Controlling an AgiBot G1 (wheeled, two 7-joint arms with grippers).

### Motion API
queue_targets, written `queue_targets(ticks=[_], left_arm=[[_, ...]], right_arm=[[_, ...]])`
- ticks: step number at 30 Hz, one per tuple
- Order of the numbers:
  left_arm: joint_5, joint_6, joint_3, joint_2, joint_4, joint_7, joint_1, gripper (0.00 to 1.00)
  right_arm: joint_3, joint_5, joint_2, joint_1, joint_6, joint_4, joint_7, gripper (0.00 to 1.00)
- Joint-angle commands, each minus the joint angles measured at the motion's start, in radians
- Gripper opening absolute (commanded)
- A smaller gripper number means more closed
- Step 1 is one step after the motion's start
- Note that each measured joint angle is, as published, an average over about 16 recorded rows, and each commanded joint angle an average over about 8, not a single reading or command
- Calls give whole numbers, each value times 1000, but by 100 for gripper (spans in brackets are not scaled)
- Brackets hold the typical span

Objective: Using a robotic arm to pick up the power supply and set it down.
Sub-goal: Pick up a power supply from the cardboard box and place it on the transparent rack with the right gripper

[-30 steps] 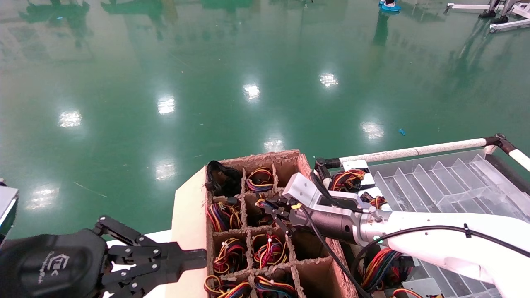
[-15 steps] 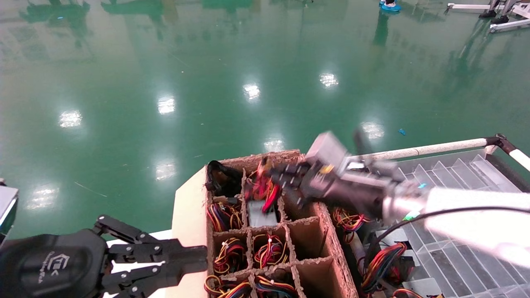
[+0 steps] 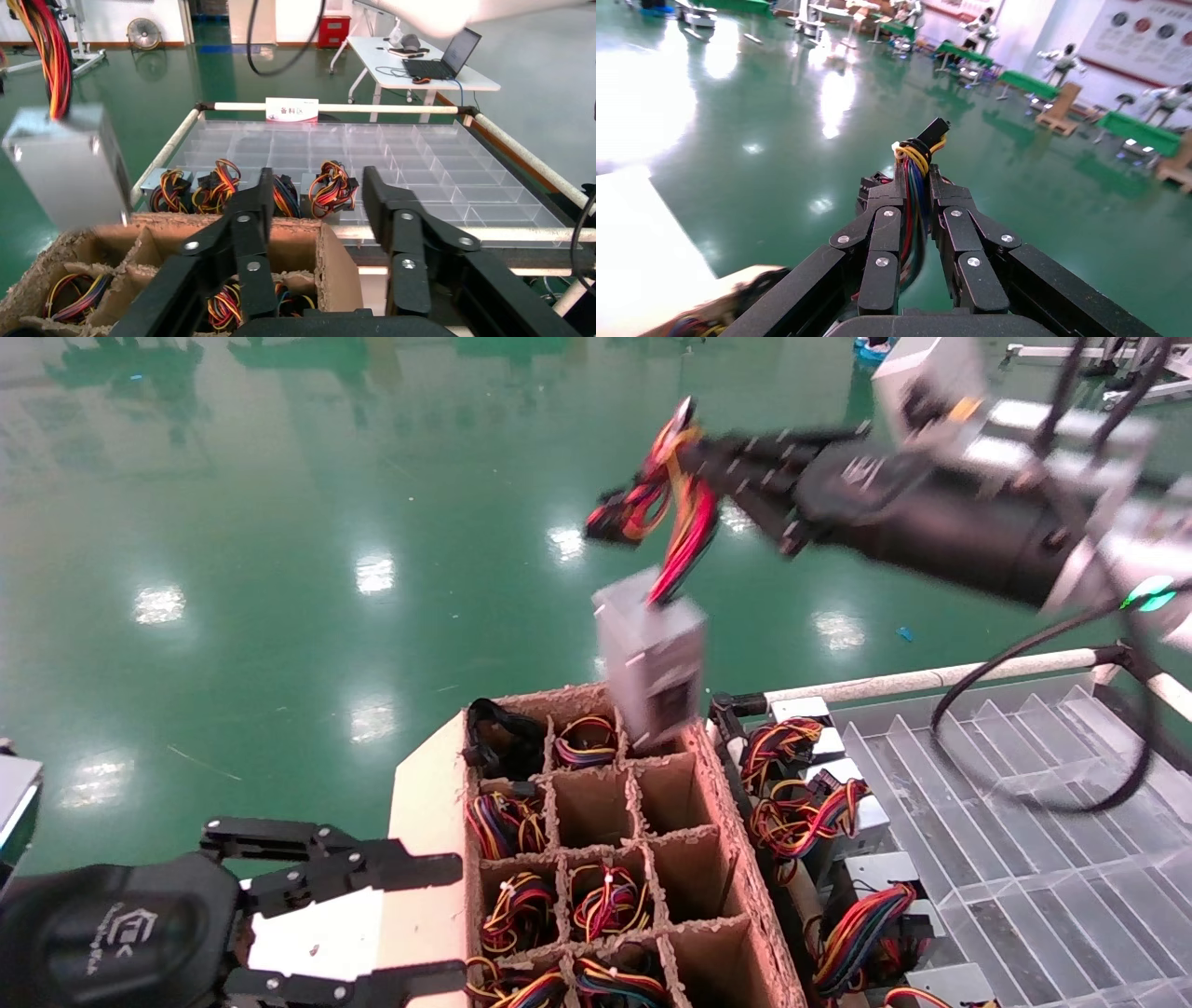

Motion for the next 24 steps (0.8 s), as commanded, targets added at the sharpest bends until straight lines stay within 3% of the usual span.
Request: queue_targets(ticks=[1, 13, 24], left_arm=[[0, 0, 0, 0, 0, 0, 0, 100], [-1, 0, 1, 0, 0, 0, 0, 100], [-1, -1, 2, -1, 0, 1, 0, 100]], right_arm=[[3, -1, 4, 49, -24, -43, -19, 0], [-37, -112, 16, 251, -44, -381, -223, 0], [-19, -105, 51, 285, -35, -609, -382, 0]])
